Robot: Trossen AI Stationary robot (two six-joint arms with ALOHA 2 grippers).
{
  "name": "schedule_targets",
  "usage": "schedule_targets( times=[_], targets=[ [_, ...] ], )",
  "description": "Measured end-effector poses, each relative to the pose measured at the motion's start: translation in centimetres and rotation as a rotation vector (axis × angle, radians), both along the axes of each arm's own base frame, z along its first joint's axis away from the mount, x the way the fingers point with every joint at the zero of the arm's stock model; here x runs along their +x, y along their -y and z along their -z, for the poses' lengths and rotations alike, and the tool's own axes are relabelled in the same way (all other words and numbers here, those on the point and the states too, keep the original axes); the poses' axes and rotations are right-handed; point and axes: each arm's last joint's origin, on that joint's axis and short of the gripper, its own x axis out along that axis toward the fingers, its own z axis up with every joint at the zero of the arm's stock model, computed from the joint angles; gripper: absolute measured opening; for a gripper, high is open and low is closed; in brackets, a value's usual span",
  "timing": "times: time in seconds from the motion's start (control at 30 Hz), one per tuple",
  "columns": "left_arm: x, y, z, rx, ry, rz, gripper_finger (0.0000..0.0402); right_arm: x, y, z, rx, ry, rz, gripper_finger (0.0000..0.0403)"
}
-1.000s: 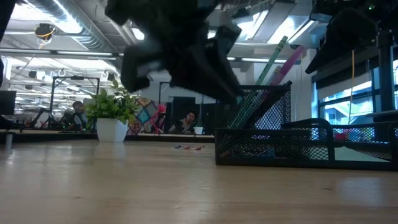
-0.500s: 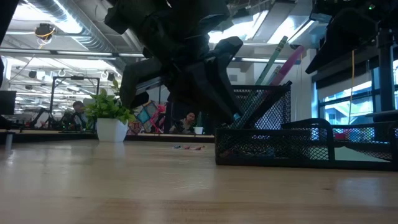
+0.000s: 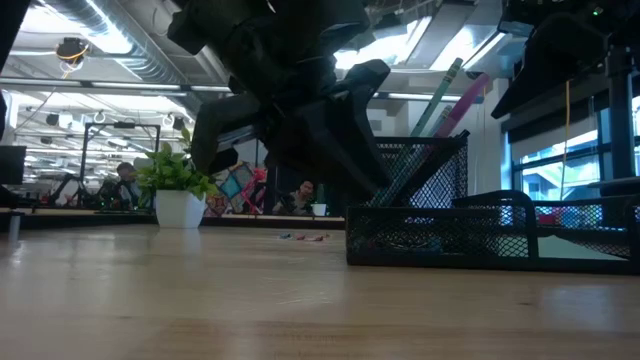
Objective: Pick and place office supplies into organizer
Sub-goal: Put the blue binder clip into the desk organizer
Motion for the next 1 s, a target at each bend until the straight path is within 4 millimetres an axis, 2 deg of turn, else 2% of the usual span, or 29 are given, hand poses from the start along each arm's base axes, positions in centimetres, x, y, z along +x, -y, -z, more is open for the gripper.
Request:
schedule_targets(
  times=[0.13,0.37,0.6,0.8,1.0],
  targets=[
    [-0.3,-0.1,-0.3,-0.034,-0.026,-0.043,0.0107,0.0,0.0,0.0,0.0,0.0,0.0,0.0268],
    [-1.9,-0.6,-3.0,-0.214,-0.095,-0.177,0.0105,0.0,0.0,0.0,-0.001,-0.001,-0.001,0.0268],
    [-4.3,-1.8,-3.5,-0.177,-0.275,-0.374,0.0115,0.0,0.0,0.0,-0.004,-0.007,-0.002,0.0268],
    [-5.3,-4.9,-3.7,-0.112,-0.371,-0.505,0.0135,0.0,0.0,0.0,-0.013,-0.009,-0.005,0.0268],
    [-5.1,-9.9,-3.7,-0.198,-0.366,-0.743,0.0163,0.0,0.0,0.0,-0.003,0.005,0.013,0.0268]
  ],
)
